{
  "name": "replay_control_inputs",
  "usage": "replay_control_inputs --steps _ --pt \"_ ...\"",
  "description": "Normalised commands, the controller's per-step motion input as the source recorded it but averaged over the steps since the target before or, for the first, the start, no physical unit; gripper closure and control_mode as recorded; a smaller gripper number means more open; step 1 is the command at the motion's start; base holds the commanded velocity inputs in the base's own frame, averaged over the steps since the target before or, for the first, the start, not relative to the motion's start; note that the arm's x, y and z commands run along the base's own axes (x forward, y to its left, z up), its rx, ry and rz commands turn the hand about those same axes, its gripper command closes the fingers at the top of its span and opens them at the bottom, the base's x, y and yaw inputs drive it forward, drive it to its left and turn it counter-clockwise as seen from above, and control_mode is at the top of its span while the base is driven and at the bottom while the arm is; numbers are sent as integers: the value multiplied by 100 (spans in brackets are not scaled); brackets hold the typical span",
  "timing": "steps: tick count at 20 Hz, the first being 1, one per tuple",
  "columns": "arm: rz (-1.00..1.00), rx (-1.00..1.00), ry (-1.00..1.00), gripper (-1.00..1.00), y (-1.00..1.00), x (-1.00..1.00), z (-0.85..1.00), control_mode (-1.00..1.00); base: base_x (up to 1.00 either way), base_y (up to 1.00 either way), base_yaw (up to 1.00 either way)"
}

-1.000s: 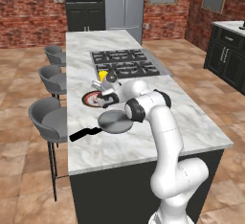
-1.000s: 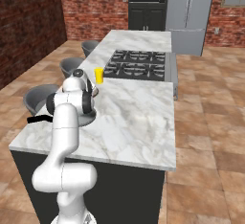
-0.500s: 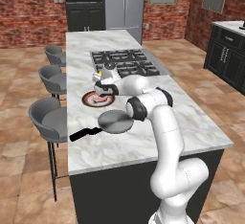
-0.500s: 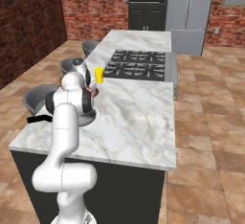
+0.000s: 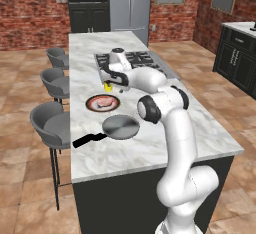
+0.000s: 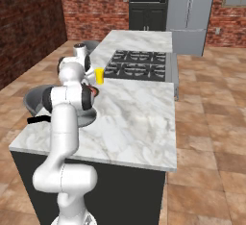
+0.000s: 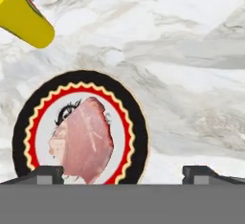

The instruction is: Pick up the pan with the steak in it and place it on the dining table. Then place the steak on the plate.

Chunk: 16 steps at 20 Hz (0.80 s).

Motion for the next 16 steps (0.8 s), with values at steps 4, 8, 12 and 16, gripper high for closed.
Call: replay_control_inputs --steps 4,8,12,16 --pt "1 0 2 -100 -16 -100 4 -100 0 0 0" --pt "3 0 -4 -100 -8 -100 0 -100 0 0 0" --pt "5 0 -12 -100 -7 -100 -1 -100 0 0 0" --pt "3 0 -18 -100 -3 -100 -8 -100 0 0 0"
